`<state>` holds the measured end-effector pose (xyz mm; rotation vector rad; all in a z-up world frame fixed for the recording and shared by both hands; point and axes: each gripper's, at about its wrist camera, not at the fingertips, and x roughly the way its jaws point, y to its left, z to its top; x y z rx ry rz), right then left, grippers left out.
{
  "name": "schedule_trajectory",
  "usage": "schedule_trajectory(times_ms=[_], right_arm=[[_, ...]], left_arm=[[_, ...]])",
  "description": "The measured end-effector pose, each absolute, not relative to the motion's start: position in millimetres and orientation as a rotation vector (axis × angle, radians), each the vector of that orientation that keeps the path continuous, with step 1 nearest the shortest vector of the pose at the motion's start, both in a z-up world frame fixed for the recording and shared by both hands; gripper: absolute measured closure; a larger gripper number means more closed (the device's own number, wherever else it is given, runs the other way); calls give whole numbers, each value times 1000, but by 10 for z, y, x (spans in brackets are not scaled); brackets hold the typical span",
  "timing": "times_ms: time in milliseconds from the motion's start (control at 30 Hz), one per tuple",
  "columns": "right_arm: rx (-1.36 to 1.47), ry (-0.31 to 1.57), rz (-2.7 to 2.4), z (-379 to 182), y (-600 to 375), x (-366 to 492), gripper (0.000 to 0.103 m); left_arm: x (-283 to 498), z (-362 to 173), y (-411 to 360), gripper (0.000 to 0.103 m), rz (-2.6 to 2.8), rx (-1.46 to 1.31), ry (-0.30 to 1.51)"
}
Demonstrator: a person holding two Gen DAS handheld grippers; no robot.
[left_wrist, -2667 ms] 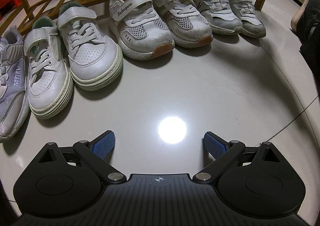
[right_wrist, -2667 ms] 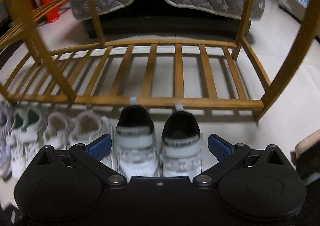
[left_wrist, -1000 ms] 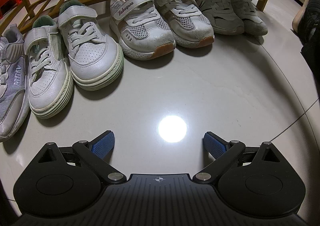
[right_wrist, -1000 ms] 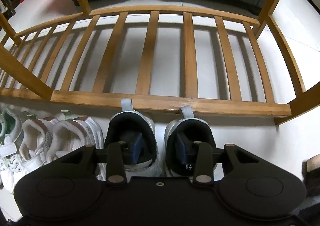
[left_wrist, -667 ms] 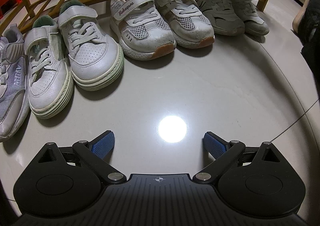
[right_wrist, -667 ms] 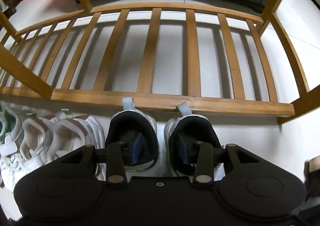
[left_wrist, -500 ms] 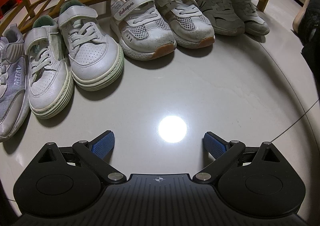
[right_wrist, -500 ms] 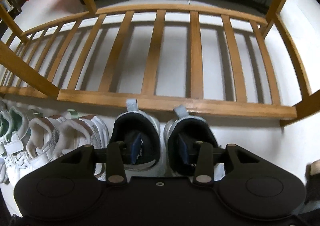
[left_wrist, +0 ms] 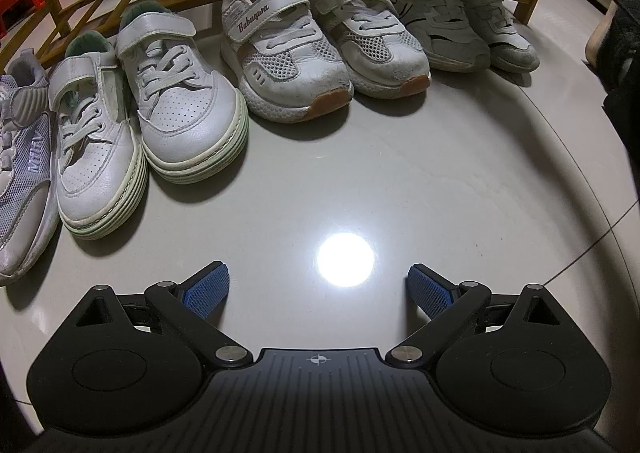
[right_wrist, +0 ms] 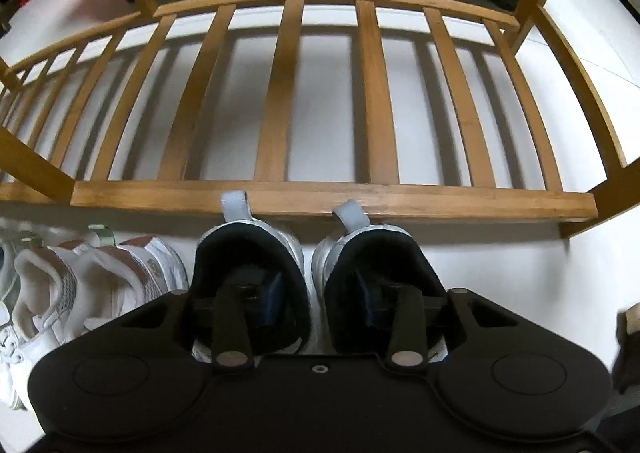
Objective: Organize scattered shoes
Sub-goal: 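Lift the black-lined pair up onto the wooden rack shelf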
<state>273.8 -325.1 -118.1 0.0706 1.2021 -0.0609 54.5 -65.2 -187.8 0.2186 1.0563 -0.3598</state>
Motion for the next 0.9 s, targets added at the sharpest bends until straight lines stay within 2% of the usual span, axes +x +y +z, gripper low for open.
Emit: schedule_trajectory(times_ms=[567,900], right_arm=[[196,1011,-108,-856,-3609,2013,81],[222,936,-205,-651,-4003,2027,82]], left_arm=[[569,-1891,-634,5,-360,222,1049],[607,-1921,-631,4,-360,223,1044]])
